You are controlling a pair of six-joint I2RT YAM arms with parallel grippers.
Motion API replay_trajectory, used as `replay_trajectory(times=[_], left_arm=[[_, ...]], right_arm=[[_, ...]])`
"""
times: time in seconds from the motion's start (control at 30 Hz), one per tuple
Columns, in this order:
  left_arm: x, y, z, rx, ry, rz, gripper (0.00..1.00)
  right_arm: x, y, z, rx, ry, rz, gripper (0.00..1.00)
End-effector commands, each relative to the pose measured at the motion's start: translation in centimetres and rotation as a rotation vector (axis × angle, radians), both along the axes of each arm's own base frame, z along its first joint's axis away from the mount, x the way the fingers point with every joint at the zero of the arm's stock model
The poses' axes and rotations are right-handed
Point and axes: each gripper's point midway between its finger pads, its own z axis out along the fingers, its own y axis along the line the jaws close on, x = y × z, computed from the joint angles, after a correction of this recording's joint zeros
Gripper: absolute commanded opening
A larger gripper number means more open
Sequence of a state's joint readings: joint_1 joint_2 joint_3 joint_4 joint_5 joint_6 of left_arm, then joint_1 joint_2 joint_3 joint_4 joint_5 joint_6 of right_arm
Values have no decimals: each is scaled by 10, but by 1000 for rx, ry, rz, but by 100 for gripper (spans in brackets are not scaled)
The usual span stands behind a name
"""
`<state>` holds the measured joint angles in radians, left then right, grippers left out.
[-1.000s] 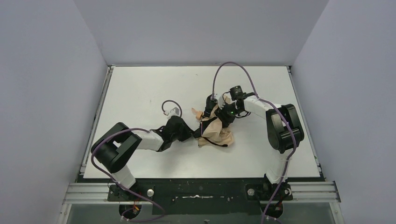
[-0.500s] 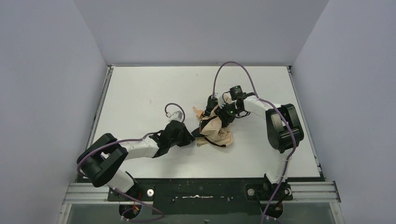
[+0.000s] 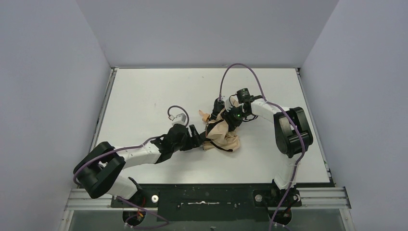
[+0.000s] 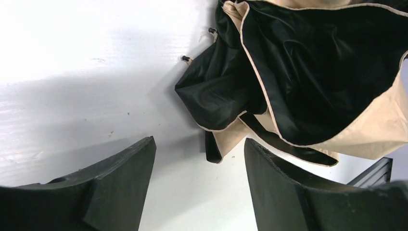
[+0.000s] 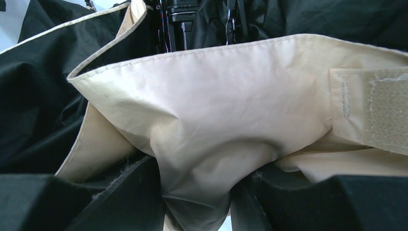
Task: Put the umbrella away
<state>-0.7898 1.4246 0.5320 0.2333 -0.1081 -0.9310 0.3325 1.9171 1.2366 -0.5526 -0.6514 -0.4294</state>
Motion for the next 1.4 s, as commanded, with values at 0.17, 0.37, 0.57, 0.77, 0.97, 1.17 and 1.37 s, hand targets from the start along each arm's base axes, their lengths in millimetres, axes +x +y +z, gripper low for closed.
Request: replay_trajectory(times=[0.17,0.37,0.57,0.77,0.97,1.17,1.37], left_arm=[[35,-23,6,-44,-62,-14,66],[42,-33,-2,-49,-58,-27,60],[39,-30,-6,-37,-49,-33,37],[39,-28,-3,3,-58,-56,5],[48,-37,22,23,-118,-104,0],[38,-50,64,5,-178,-190,0],[-6,-63,75,3,-173,-285,0]], right_arm=[[4,-33,-34,-178,4,-51,8],[2,-33,-35,-181,8,-47,8],[4,-33,-35,-182,9,-46,8],[2,-32,-39,-183,21,-53,8],[3,-30,-41,-174,37,-93,6],[6,-32,-44,-190,44,-136,6],[9,-36,-45,-207,36,-156,6]])
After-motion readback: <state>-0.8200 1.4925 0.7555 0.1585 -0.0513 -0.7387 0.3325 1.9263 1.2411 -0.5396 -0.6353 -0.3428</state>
